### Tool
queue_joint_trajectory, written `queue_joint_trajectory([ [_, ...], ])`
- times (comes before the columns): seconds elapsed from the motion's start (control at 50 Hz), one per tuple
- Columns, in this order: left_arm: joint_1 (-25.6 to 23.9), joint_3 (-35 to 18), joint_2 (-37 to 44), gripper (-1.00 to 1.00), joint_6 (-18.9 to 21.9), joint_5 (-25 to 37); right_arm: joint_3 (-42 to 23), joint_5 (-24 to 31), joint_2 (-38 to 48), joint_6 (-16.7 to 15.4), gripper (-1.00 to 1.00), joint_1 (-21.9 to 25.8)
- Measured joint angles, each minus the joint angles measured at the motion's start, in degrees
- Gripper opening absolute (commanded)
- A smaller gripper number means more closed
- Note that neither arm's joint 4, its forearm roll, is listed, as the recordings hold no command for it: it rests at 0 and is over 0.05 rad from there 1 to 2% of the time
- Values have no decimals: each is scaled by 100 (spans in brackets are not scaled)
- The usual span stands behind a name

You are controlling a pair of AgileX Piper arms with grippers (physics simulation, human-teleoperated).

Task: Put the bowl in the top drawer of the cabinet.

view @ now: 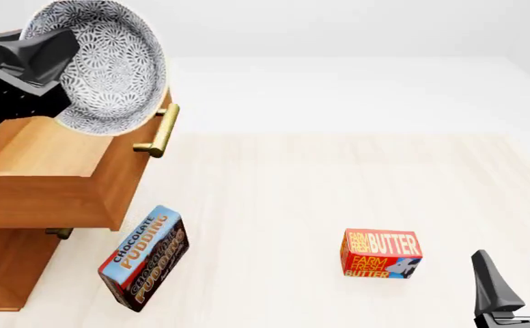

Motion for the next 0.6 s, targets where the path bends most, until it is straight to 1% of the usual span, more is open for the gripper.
queue_joint_trajectory([
  [0.22, 383, -167, 311, -100, -76, -187, 0, 0, 0, 0, 100, 1],
  [0.6, 1185, -320, 931, -100, -252, -560, 0, 0, 0, 0, 100, 0],
])
